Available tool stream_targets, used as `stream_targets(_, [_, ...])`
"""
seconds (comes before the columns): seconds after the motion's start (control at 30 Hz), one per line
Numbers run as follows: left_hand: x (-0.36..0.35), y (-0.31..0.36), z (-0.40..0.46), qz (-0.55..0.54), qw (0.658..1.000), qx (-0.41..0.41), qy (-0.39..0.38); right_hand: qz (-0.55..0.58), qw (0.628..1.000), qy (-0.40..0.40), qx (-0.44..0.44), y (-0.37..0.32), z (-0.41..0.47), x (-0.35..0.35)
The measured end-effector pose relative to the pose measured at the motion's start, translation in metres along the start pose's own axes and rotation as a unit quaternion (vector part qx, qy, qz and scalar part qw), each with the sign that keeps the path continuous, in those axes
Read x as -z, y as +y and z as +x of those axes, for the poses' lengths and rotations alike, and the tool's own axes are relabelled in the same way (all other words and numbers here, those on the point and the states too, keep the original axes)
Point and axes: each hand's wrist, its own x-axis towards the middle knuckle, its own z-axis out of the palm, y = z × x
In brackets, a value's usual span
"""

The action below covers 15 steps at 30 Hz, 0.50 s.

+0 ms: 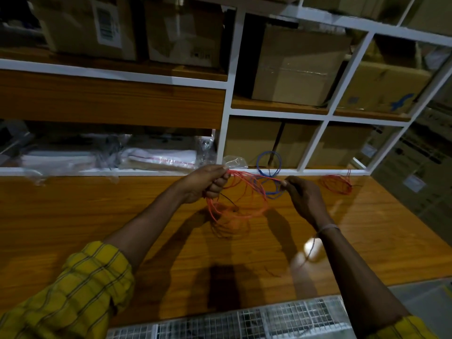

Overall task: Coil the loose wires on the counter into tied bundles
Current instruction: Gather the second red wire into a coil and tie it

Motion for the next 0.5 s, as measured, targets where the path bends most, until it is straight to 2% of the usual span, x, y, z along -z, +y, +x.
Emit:
stream_targets(0.2, [0.035, -0.001, 0.0, -0.208, 0.972, -0.034, 0.104, -0.075, 0.995, 0.009, -0.068, 0.051, -0.012, -0.005])
stream_targets(0.33, [0.055, -0.008, 0.012, -0.342, 0.911, -0.057, 0.222, -0.143, 0.984, 0.029, -0.101, 0.068, -0.021, -0.009])
stream_targets(0.43, [0.055, -0.004, 0.013, -0.409, 0.852, -0.068, 0.318, -0.238, 0.963, -0.028, -0.126, 0.07, -0.029, -0.012])
stream_targets(0.5, [0.049, -0.002, 0.015, -0.377, 0.842, -0.069, 0.38, -0.338, 0.927, -0.113, -0.113, 0.057, -0.036, -0.018])
